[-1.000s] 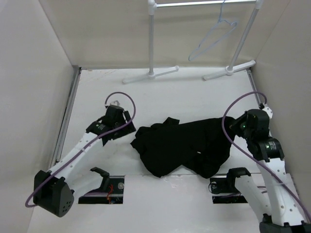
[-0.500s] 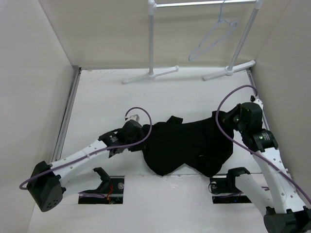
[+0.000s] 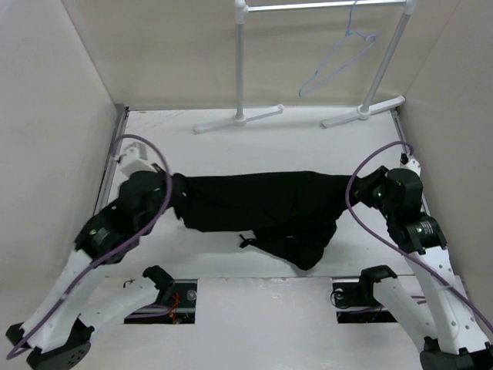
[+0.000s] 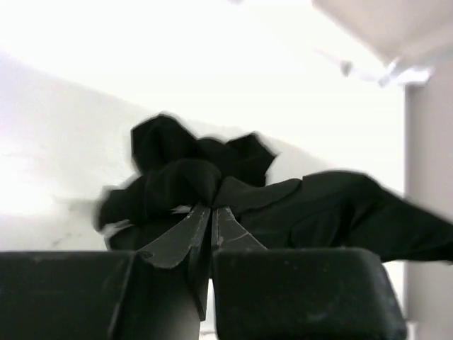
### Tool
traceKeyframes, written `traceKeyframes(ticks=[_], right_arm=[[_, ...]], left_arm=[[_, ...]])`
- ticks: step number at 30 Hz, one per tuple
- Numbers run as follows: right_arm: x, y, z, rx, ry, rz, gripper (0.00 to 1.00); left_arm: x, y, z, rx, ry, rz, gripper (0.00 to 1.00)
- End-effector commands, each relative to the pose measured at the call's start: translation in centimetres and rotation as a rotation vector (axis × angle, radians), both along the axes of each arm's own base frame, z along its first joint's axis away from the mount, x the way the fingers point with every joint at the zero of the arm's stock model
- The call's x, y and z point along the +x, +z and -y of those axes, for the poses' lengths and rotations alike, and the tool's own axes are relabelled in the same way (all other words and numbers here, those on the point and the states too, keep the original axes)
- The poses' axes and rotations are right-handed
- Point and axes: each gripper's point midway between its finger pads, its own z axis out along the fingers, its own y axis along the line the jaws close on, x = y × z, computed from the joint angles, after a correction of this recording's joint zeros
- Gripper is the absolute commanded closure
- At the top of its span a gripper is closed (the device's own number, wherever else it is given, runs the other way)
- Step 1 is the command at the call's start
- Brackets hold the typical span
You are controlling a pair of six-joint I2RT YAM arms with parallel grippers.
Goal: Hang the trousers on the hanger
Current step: Flatten out the trousers at the center of the board.
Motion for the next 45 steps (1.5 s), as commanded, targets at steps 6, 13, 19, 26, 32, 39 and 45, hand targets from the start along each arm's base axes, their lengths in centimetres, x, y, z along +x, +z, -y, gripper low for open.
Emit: traceKeyframes(ticks=[6,13,19,26,32,39,45], right_arm=[[-3.1,4.0,0.3,0.003,0.025,0.103,0.86],[0.3,3.7,-0.8,0.008,0.044,0.069,0.86],[9.8,5.0,1.4,-0.007,-0.082,0.068,0.88],[14.1,1.7,4.5,-0.076,-0.22,0.001,0.25],[9.7,-0.8,1.3,-0.086,-0.121,-0.025,0.5],[2.6,-8.0,1.4,-0.079,-0.115,-0.189,0.57],[4.3,-11.0,3.4,-0.006,-0.181,-0.288,0.25]], left_arm=[[-0.4,14.1,-6.6,0.197,0.187,0.234,1.0],[12.0,11.2,-4.4,0.458,0.15,0.183,0.97],[30.8,-0.4,-7.6,0.517,0.18,-0.117,0.75],[24.1,-5.9,-8.5,0.507,0.196,-0.225,0.29],[17.9,-14.0,-10.7,0.262,0.313,-0.311,0.3],[23.4,-18.2,-9.2,0.043,0.3,-0.265,0.26],[27.0,-22.3,-12.1,-0.014,0.395,-0.318,0.62]])
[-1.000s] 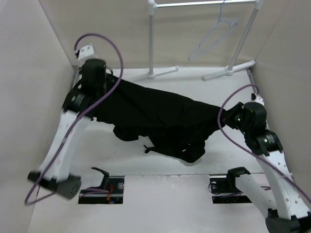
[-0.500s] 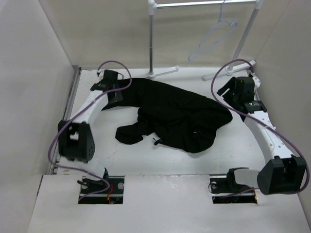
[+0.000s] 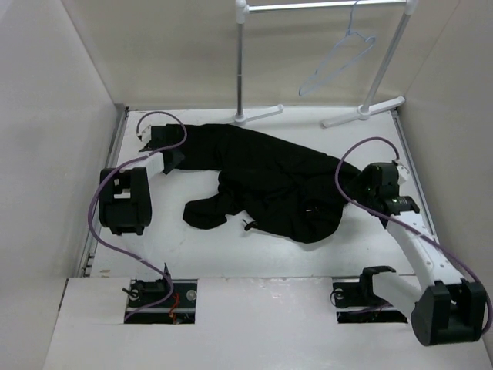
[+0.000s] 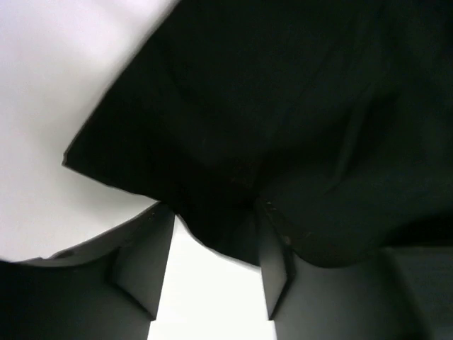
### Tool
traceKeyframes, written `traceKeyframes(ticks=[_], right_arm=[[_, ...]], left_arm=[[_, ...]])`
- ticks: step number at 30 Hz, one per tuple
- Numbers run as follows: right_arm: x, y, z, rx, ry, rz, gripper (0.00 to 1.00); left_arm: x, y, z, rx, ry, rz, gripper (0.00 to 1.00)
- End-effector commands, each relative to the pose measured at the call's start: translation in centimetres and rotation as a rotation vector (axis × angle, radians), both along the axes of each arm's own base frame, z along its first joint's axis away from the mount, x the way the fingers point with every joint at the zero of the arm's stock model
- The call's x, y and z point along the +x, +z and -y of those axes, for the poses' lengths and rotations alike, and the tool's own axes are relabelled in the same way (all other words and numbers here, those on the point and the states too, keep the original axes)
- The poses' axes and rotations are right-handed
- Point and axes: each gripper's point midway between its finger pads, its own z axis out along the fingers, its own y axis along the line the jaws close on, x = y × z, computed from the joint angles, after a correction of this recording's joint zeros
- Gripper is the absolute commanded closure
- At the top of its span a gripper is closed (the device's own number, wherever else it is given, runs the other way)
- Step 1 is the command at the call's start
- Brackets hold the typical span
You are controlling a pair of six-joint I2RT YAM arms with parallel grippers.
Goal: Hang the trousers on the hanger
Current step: Flatten out the trousers at the center of the board.
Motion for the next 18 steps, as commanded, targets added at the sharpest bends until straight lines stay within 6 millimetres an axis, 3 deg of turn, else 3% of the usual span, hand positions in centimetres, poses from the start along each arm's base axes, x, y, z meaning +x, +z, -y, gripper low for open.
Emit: traceKeyframes(ticks=[1,2,3,5,7,8,9,10,11,12,13,15,18], right_arm=[[2.0,-0.3,-1.7,0.076,0.067,-0.011,0.4],[2.2,0.1,-3.3,0.072,0.13,0.001,0.52],[1.9,0.5,-5.1,0.065,0.198,0.006,0.65],[1.2,0.7,-7.2,0.048,0.283,-0.014,0.69],[-0.2,0.3,-9.9,0.017,0.405,-0.049,0.65],[-0.7,0.4,-10.9,-0.005,0.446,-0.054,0.58],[-1.0,0.4,-12.1,-0.037,0.493,-0.057,0.42],[-1.0,0.2,-12.8,-0.066,0.511,-0.062,0.3],[-0.9,-0.1,-13.3,-0.077,0.525,-0.076,0.28],[-0.7,-0.4,-13.7,-0.082,0.533,-0.088,0.27],[-0.5,-0.8,-14.0,-0.079,0.538,-0.102,0.26],[0.1,-1.1,-14.4,-0.084,0.541,-0.114,0.25],[1.5,-3.0,-14.0,-0.144,0.502,-0.16,0.27]], left_arm=[[4.3,2.3,-2.1,-0.067,0.094,0.141,0.77],[4.3,2.3,-3.6,-0.055,0.141,0.139,0.92],[3.8,2.5,-4.9,-0.041,0.189,0.138,0.94],[2.1,3.3,-7.2,-0.012,0.291,0.132,0.94],[0.3,4.8,-8.4,0.02,0.352,0.145,0.86],[-0.8,5.7,-8.2,0.027,0.357,0.156,0.68],[-1.5,6.3,-7.2,0.028,0.328,0.165,0.56],[-3.0,7.2,-4.1,0.023,0.252,0.176,0.43],[-4.3,7.6,-1.8,0.022,0.192,0.187,0.38],[-4.6,7.7,-1.3,0.021,0.177,0.19,0.38],[-6.5,8.1,0.9,0.021,0.114,0.195,0.35],[-8.8,8.4,2.5,0.025,0.061,0.195,0.32],[-13.0,8.7,6.5,0.022,-0.097,0.174,0.28]])
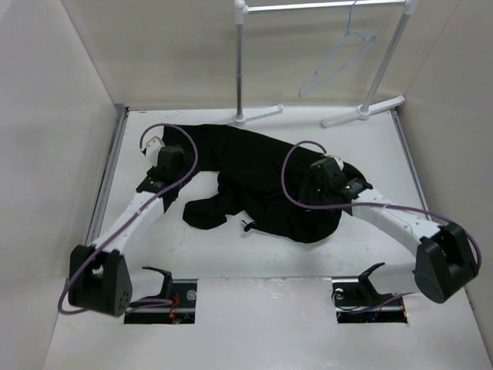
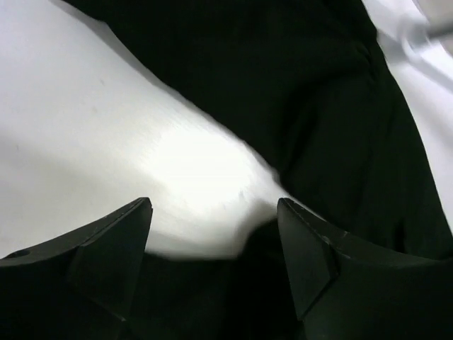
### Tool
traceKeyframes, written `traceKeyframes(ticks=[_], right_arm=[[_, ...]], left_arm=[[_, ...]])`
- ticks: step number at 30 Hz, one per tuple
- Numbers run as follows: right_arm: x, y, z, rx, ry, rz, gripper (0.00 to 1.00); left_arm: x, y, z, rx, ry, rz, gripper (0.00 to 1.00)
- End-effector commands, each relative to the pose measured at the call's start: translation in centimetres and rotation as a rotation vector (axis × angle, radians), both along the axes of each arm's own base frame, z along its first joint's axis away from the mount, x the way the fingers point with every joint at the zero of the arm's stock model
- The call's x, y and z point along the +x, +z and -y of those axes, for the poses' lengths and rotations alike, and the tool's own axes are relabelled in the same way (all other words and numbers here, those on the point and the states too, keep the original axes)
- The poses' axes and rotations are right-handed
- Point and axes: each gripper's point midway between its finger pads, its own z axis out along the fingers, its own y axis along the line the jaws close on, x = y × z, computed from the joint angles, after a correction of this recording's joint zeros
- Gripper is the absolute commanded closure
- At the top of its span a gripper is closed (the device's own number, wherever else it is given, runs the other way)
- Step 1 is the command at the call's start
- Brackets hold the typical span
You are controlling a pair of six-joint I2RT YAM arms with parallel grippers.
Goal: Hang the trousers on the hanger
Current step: Flatten out the trousers at the center of the board.
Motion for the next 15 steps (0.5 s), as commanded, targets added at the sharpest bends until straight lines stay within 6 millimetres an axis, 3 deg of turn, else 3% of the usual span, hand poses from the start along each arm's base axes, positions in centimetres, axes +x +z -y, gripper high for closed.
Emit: traceKeyframes(ticks=[1,2,5,9,11,13,15], right_arm=[[2.7,-0.2,0.5,-0.082,-0.047,0.04,0.29],[3.4,-0.4,1.0,-0.106,-0.075,0.048,0.35],[4.3,0.7,1.7,-0.115,-0.123,0.1,0.59],[4.4,3.8,3.7,-0.131,-0.194,0.186,0.84],[4.2,5.1,5.4,-0.155,-0.235,0.208,0.86],[4.3,6.5,8.9,-0.164,-0.33,0.232,0.87],[5.0,7.6,12.6,-0.16,-0.432,0.256,0.9]], left_arm=[[-5.3,-1.1,2.9,0.049,-0.134,-0.068,0.27],[-6.4,-1.0,5.7,0.045,-0.238,-0.061,0.24],[-7.4,-1.0,9.1,0.049,-0.356,-0.05,0.22],[-7.3,-2.2,12.1,0.056,-0.473,-0.076,0.19],[-7.1,-2.9,13.2,0.056,-0.518,-0.097,0.19],[-6.7,-4.2,14.0,0.086,-0.558,-0.123,0.26],[-6.0,-5.0,13.3,0.129,-0.537,-0.137,0.48]])
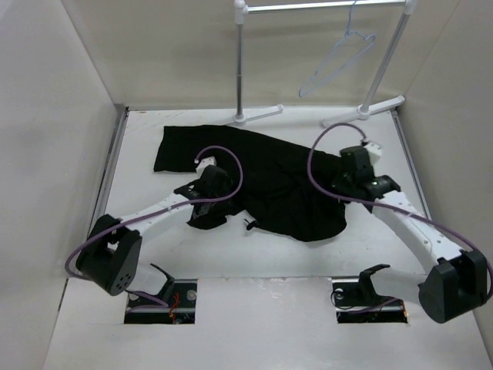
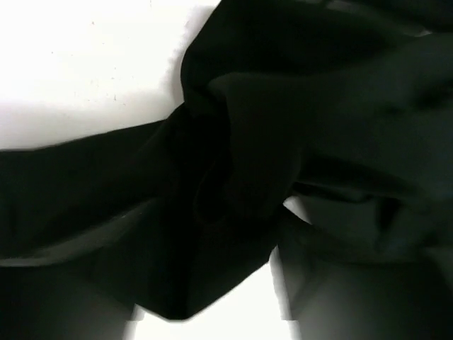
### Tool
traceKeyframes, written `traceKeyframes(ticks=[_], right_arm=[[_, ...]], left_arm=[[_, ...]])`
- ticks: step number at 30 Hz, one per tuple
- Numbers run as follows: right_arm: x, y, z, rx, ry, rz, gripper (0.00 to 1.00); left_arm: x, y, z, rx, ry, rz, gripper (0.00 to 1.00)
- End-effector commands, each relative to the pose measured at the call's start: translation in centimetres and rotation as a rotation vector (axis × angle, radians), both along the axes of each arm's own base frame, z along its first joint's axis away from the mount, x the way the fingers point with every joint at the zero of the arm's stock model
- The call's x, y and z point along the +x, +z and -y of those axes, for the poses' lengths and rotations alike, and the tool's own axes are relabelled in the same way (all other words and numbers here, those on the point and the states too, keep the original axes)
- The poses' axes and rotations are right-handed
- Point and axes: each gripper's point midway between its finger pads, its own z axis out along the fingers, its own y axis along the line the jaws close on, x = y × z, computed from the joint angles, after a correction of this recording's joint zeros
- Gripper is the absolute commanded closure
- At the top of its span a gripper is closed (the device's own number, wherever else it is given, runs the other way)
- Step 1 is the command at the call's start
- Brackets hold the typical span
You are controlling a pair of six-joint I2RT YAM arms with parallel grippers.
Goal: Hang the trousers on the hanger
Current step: Flatten out the trousers at the center of the board.
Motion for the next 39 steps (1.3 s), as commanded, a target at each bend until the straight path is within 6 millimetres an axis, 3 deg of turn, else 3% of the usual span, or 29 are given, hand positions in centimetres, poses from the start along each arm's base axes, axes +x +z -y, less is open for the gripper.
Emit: traceKeyframes(ticks=[1,2,4,5,6,8,11,12,13,14,16,18,21,23,26,28,29,31,33,36,39], right_arm=[[1.9,4.2,6.5,-0.03,-0.203,0.116,0.91],[2.8,5.4,8.8,-0.026,-0.268,0.154,0.93],[5.0,7.4,12.5,-0.013,-0.364,0.22,0.94],[5.9,8.3,13.9,-0.011,-0.399,0.253,0.94],[7.6,9.1,17.0,-0.014,-0.48,0.303,0.89],[8.7,8.9,19.7,-0.013,-0.559,0.311,0.82],[8.1,7.0,23.7,0.025,-0.737,0.27,0.44],[7.1,6.7,24.2,0.039,-0.77,0.248,0.31],[6.3,6.6,24.4,0.046,-0.787,0.24,0.25],[5.7,6.7,23.6,0.057,-0.766,0.244,0.21],[4.7,6.3,20.5,0.084,-0.654,0.233,0.21],[2.4,3.9,16.2,0.14,-0.533,0.191,0.31],[-1.7,-0.6,12.4,0.203,-0.48,0.099,0.44],[-3.7,-1.5,10.5,0.243,-0.44,0.098,0.48],[-4.6,-0.2,8.6,0.261,-0.369,0.134,0.45],[-4.8,-0.3,7.7,0.26,-0.33,0.118,0.35],[-4.8,-0.6,7.6,0.258,-0.327,0.107,0.29],[-4.9,-2.1,7.5,0.259,-0.337,0.064,0.18],[-4.8,-3.1,7.5,0.275,-0.366,0.037,0.11],[-3.6,-2.7,8.1,0.293,-0.385,0.071,0.11],[-2.0,-2.3,6.1,0.353,-0.281,0.044,0.13]], left_arm=[[2.1,1.1,0.3,0.037,-0.027,0.059,0.62],[2.4,1.0,-0.3,0.047,-0.008,0.055,0.75],[2.5,1.3,-1.2,0.045,0.015,0.06,0.87],[2.5,1.8,-1.8,0.041,0.03,0.067,0.9],[2.3,2.5,-2.5,0.036,0.046,0.078,0.91],[2.0,3.0,-3.3,0.028,0.061,0.085,0.91],[1.1,3.5,-4.5,0.014,0.08,0.076,0.92],[0.8,3.5,-5.1,0.013,0.096,0.069,0.92],[0.6,3.6,-5.5,0.01,0.11,0.065,0.92],[0.3,3.8,-6.0,-0.001,0.124,0.058,0.92],[0.2,4.7,-6.8,-0.028,0.149,0.053,0.92],[0.5,6.7,-7.8,-0.059,0.185,0.074,0.93],[0.9,10.4,-9.4,-0.092,0.234,0.101,0.94],[0.6,13.7,-10.7,-0.084,0.261,0.119,0.94],[-0.2,19.4,-12.6,-0.001,0.264,0.206,0.94],[-0.2,23.2,-13.8,0.088,0.25,0.276,0.93],[-0.1,23.9,-14.0,0.117,0.237,0.28,0.92],[-0.3,23.1,-14.4,0.182,0.216,0.229,0.89],[-1.2,20.2,-15.9,0.236,0.265,0.147,0.82],[-2.3,15.6,-18.1,0.249,0.364,0.058,0.84],[-4.0,11.5,-18.6,0.151,0.463,-0.007,0.91]])
